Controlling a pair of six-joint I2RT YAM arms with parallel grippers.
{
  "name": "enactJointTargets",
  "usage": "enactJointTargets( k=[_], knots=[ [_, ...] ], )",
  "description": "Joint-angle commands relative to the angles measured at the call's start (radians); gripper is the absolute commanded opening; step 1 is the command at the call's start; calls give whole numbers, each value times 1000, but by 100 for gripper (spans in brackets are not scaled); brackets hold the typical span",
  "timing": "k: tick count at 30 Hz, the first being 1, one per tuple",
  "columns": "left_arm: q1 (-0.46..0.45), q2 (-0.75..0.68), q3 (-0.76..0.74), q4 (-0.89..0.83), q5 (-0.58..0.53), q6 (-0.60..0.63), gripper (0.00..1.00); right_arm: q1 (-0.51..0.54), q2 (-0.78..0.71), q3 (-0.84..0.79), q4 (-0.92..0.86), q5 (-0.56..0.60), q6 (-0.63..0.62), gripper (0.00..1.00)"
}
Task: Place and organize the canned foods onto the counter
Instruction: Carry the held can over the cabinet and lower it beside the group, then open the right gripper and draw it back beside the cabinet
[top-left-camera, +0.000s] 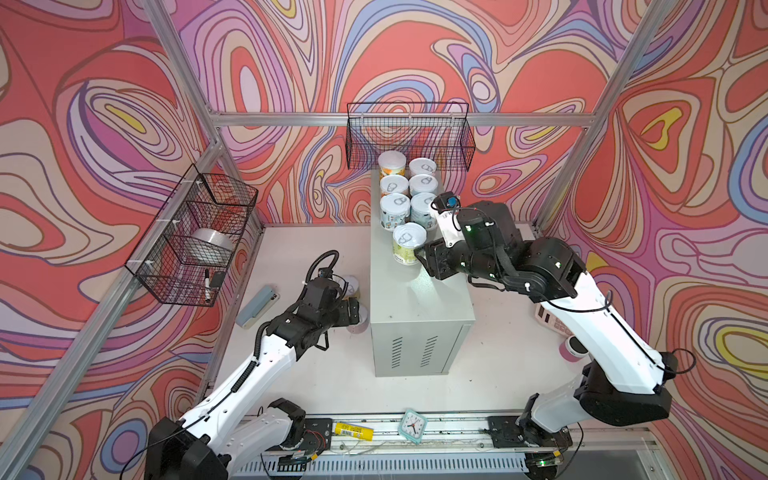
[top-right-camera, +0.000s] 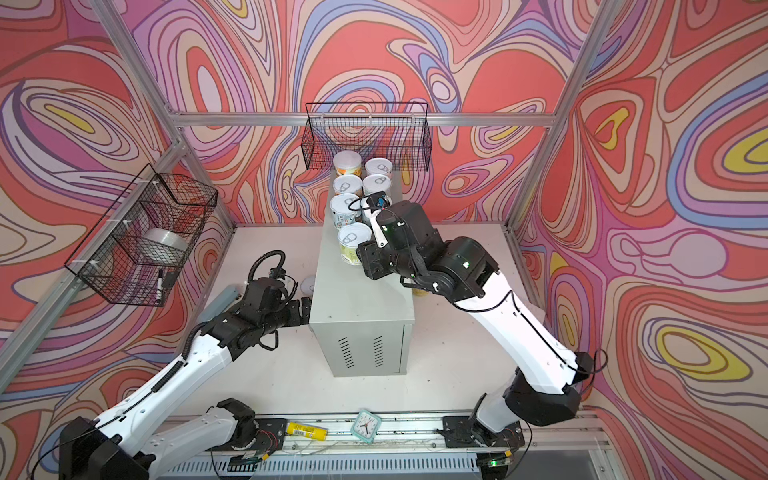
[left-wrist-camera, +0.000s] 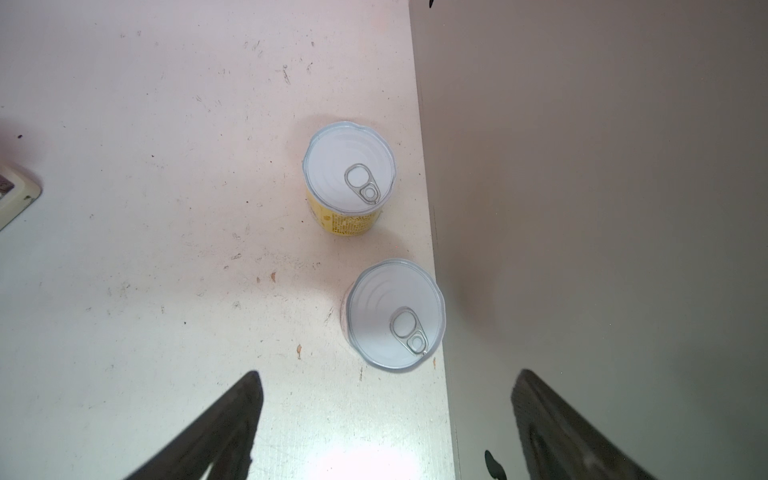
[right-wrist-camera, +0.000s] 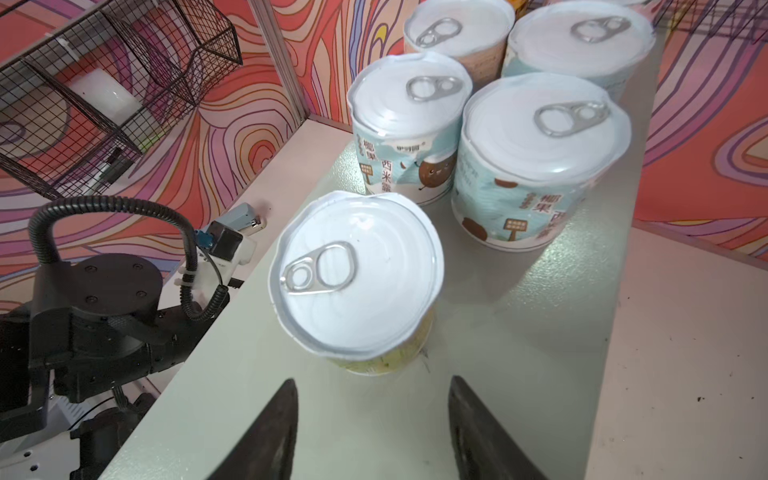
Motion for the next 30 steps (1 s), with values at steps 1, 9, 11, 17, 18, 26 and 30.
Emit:
enactJointTargets(
  k=[1,9,11,17,18,26,30],
  knots=[
    [-3,4,24,-17,-13,8,94,5,0,-16,48,-14,11,56],
    [-2,2,14,-10,-16,4,94,5,44,-12,71,-32,6,51],
    [-2,1,12,-10,-14,3,94,4,57,-13,80,-32,6,51],
    [-3,-4,7,-12,-20,9,94,5,80,-17,103,-13,2,52],
    [-2,-4,6,-14,-22,10,94,4,84,-13,101,-5,2,52],
    [-3,8,4,2,-21,7,94,4,118,17,118,18,-8,55],
    [-2,15,5,5,-17,5,94,4,138,44,116,28,-19,55]
  ],
)
